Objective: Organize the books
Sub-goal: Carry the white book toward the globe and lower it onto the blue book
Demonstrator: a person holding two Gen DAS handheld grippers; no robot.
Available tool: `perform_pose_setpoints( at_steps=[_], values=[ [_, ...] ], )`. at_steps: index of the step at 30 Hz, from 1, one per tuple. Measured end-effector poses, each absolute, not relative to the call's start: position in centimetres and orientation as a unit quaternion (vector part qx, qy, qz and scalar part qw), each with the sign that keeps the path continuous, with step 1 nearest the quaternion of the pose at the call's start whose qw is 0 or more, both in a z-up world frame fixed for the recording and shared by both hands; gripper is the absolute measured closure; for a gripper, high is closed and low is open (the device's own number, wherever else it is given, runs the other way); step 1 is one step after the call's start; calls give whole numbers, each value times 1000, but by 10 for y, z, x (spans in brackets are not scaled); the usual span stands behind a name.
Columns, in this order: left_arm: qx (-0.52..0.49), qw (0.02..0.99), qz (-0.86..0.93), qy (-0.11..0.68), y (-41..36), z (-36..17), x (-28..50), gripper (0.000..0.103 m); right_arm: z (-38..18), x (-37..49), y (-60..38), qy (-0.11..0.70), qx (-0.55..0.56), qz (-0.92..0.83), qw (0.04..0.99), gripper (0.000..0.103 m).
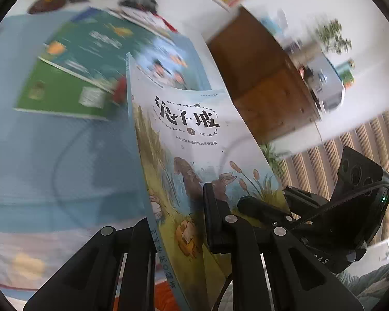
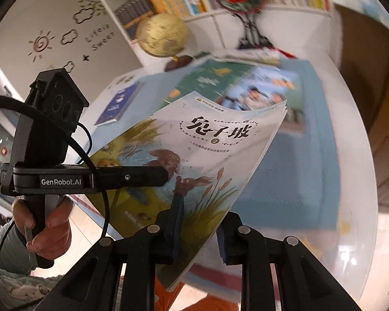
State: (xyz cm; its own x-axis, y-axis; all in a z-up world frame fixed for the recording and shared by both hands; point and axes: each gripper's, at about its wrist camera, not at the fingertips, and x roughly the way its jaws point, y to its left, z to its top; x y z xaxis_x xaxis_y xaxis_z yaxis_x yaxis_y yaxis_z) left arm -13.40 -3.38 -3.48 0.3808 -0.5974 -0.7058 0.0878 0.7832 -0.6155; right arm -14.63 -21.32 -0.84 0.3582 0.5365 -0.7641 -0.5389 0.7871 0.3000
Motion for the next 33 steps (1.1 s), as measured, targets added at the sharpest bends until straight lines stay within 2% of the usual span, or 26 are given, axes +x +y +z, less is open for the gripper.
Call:
perform_pose_setpoints(
  at_steps=[10,15,23,33],
  values=[
    [-255,842,-124,458,125,2,-129,90,13,-99,-33,426,-37,408,807,79],
    [-257,855,-82,443,216,2,-122,89,9,-73,68,422,-45,437,793,79],
    [-265,852,-39,450,343,-27,-85,89,-21,-31,212,432,-77,450,777,79],
    [-283,828,-48,482,412,-72,-19,87,-61,36,288,475,-69,417,772,78]
  ],
)
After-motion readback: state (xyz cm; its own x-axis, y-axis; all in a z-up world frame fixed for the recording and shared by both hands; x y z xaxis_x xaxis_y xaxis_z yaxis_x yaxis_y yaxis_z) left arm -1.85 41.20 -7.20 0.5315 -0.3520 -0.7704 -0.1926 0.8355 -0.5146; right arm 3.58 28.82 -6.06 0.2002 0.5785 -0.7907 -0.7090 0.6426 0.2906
